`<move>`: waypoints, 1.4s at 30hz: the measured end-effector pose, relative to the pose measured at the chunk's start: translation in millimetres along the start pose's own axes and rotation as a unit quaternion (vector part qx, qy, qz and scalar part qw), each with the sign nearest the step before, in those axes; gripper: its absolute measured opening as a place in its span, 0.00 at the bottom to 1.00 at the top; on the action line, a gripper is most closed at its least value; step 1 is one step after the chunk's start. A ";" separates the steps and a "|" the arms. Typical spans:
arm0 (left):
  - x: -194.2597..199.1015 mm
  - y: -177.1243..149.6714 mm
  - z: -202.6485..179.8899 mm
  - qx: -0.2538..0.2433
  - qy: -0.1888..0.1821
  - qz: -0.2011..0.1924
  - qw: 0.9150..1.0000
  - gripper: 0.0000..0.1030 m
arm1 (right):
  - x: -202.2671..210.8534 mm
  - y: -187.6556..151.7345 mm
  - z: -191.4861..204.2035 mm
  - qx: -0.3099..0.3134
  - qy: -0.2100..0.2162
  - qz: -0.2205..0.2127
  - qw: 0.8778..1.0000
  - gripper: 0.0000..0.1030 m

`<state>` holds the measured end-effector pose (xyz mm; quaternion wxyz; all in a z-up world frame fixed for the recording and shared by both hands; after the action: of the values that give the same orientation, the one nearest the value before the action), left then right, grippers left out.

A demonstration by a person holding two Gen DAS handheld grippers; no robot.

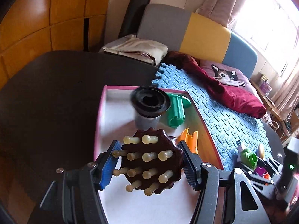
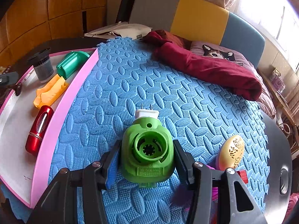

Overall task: Organize rigid objects
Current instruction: 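Lower the pegged ball into the tray, open left tool while right holds bottle, then carry the green bottle toy over the tray with the right tool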

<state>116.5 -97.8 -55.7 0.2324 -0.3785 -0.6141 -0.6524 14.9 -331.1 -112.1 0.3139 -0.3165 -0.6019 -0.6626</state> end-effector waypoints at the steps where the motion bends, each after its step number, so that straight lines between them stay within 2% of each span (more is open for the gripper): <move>1: -4.6 1.7 -3.2 -0.001 0.001 0.004 1.000 0.62 | 0.0 -0.2 0.1 0.000 0.000 0.000 1.000 0.51; 6: -21.7 11.0 -15.3 -0.010 0.019 0.002 1.000 0.67 | -0.5 -0.4 0.7 0.001 -0.003 -0.001 1.000 0.52; 8: -19.9 12.7 -15.0 -0.007 0.012 -0.004 1.000 0.73 | -0.7 -0.3 0.9 0.002 -0.005 -0.002 1.000 0.52; 14: -5.1 10.1 -8.7 -0.010 0.030 -0.029 0.999 0.81 | -0.8 -0.4 1.5 -0.001 -0.008 -0.002 1.000 0.52; 22: 21.9 -12.3 0.1 -0.020 0.061 -0.041 0.997 0.81 | -2.9 0.2 3.5 -0.010 -0.023 -0.003 1.000 0.52; 32: 55.1 -37.6 16.6 -0.027 0.069 -0.053 0.996 0.81 | 1.0 -1.1 4.8 -0.041 -0.031 -0.008 0.999 0.51; 42: 69.3 -35.4 29.1 -0.004 0.072 -0.062 0.995 0.81 | 53.1 17.8 54.7 -0.006 -0.027 -0.075 0.997 0.51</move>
<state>53.4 -53.2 -25.0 0.2334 -0.2927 -0.6154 -0.6937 -0.7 -279.9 -55.0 0.2449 -0.2906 -0.6282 -0.6790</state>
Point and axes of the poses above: each gripper's, at about its wrist camera, not at the fingertips, and x roughly against the way its jaws point, z to its left, y to its top, the point moved 2 cm from there along -x, roughly the way its jaws point, and after that the axes turned 14 degrees about y, right-handed, at the moved point
